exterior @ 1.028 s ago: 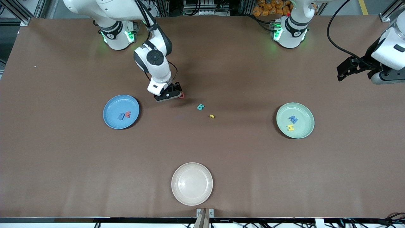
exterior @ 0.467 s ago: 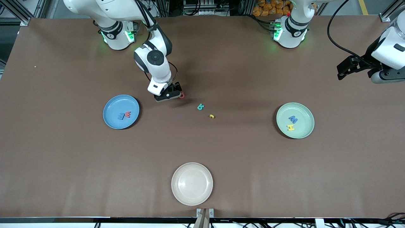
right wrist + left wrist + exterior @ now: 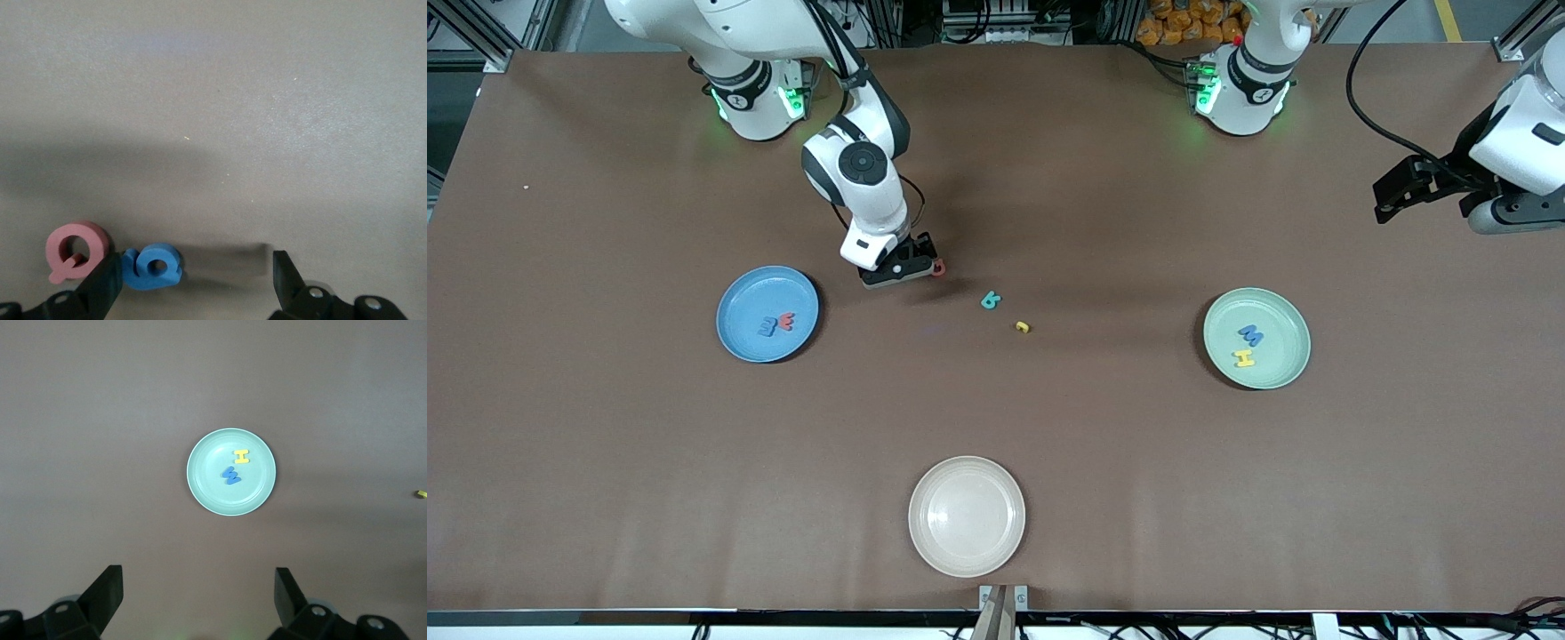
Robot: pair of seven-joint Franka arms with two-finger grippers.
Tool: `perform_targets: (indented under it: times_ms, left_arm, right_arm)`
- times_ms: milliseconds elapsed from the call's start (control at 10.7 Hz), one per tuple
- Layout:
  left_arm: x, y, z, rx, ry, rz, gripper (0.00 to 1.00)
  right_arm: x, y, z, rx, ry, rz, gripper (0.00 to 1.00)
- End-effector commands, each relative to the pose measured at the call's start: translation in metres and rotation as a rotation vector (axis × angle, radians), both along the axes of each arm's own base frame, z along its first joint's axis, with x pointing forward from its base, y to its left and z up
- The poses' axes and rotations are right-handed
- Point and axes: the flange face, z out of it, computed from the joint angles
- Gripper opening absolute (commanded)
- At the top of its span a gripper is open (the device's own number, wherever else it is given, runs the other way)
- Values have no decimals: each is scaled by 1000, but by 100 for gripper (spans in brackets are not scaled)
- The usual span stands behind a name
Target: Sort upper and lower case letters into plates
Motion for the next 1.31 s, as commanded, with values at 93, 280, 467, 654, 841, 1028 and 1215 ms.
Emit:
perform_targets:
  times_ms: [93, 280, 467, 654, 841, 1028, 1215]
  left_arm:
    - [-3, 0, 5, -7, 10, -11, 100]
    - [-4, 0, 5, -7, 9, -11, 100]
    - [-4, 1, 6, -7, 8, -10, 100]
    - [-4, 1, 6, -7, 8, -10, 100]
    - [-4, 1, 5, -7, 10, -10, 100]
    - [-4, 0, 4, -7, 12, -11, 100]
    - [-4, 0, 4, -7, 12, -13, 100]
  right_arm:
    - [-2, 5, 0, -34, 15, -7, 100]
    - [-3, 6, -2, -35, 18, -7, 100]
    - [-3, 7, 0, -36, 18, -3, 100]
    - [-4, 6, 0, -40, 22, -6, 100]
    - [-5, 7, 3, -42, 26, -4, 100]
    - [-2, 8, 6, -46, 30, -8, 100]
    - [2, 11, 10, -68, 49, -14, 100]
